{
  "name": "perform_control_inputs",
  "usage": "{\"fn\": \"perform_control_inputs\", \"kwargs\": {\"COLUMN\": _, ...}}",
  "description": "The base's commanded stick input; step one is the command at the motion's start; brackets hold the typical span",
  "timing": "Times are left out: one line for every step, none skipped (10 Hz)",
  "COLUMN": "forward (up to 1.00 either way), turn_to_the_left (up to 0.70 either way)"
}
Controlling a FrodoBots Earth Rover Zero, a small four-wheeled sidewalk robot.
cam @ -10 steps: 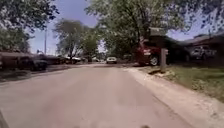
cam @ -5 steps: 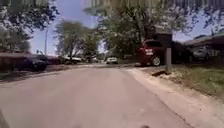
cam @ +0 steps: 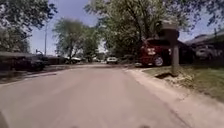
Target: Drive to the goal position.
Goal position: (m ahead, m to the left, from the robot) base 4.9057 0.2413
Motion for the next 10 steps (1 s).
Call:
{"fn": "perform_control_inputs", "kwargs": {"forward": 0.7, "turn_to_the_left": 0.0}}
{"fn": "perform_control_inputs", "kwargs": {"forward": 0.7, "turn_to_the_left": 0.0}}
{"fn": "perform_control_inputs", "kwargs": {"forward": 0.7, "turn_to_the_left": 0.0}}
{"fn": "perform_control_inputs", "kwargs": {"forward": 0.7, "turn_to_the_left": 0.0}}
{"fn": "perform_control_inputs", "kwargs": {"forward": 0.7, "turn_to_the_left": 0.0}}
{"fn": "perform_control_inputs", "kwargs": {"forward": 0.7, "turn_to_the_left": 0.0}}
{"fn": "perform_control_inputs", "kwargs": {"forward": 0.7, "turn_to_the_left": 0.0}}
{"fn": "perform_control_inputs", "kwargs": {"forward": 0.7, "turn_to_the_left": 0.0}}
{"fn": "perform_control_inputs", "kwargs": {"forward": 0.7, "turn_to_the_left": 0.0}}
{"fn": "perform_control_inputs", "kwargs": {"forward": 0.7, "turn_to_the_left": 0.0}}
